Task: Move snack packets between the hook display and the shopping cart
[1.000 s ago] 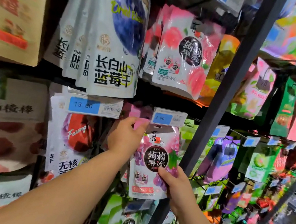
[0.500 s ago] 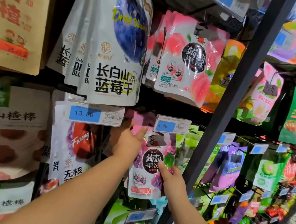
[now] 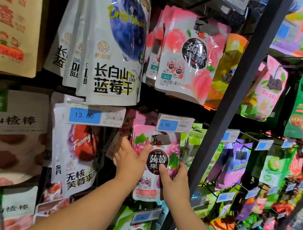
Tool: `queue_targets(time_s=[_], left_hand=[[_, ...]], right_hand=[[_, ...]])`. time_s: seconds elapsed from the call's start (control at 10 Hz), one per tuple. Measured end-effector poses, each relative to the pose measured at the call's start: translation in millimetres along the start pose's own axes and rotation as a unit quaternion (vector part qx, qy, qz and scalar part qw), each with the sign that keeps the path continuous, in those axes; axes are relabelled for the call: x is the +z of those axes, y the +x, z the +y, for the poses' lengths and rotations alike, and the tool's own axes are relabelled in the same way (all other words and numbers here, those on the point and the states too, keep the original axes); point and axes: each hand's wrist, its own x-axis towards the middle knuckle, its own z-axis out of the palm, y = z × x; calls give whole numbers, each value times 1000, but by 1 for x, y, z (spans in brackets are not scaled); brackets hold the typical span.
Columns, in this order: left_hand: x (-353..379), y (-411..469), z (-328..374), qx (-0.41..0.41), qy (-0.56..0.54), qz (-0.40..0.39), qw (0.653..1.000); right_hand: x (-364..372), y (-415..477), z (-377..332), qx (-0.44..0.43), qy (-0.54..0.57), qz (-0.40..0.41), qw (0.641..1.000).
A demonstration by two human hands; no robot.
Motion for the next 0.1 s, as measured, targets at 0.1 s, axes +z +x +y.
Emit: queue_targets(time_s=[0.1], left_hand=[[-3,-3,3,16,18,16,1000]], right_hand=[[-1,-4,-7,-19,-30,27,999]])
